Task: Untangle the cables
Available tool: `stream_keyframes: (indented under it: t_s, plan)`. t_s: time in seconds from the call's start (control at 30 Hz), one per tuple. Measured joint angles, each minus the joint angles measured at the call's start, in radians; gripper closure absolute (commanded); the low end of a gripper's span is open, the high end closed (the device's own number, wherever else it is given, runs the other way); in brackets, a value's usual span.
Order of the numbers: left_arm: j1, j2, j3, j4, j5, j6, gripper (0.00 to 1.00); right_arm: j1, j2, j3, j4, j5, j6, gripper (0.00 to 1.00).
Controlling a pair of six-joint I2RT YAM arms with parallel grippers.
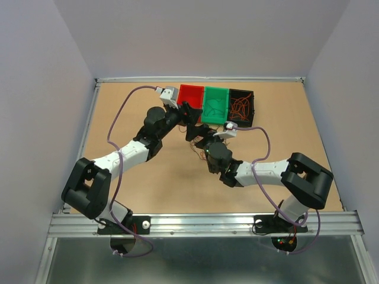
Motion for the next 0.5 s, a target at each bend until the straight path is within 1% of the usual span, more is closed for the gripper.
stream_keyframes:
  t_s: [0.23,0.37,0.5]
  plan:
    - [0.011,0.005,0.029,-0.037,0.046,-0.029,0.22,0.003,-0.029,0.000,-0.007,0.005,-0.024,0.00]
    - [0.007,0.055,0.144,-0.052,0.105,-0.054,0.23,0.003,-0.121,0.000,-0.007,0.037,-0.046,0.00]
    - [-0.013,0.064,0.218,-0.060,0.111,-0.054,0.23,0.003,-0.182,0.001,0.005,0.061,-0.075,0.00]
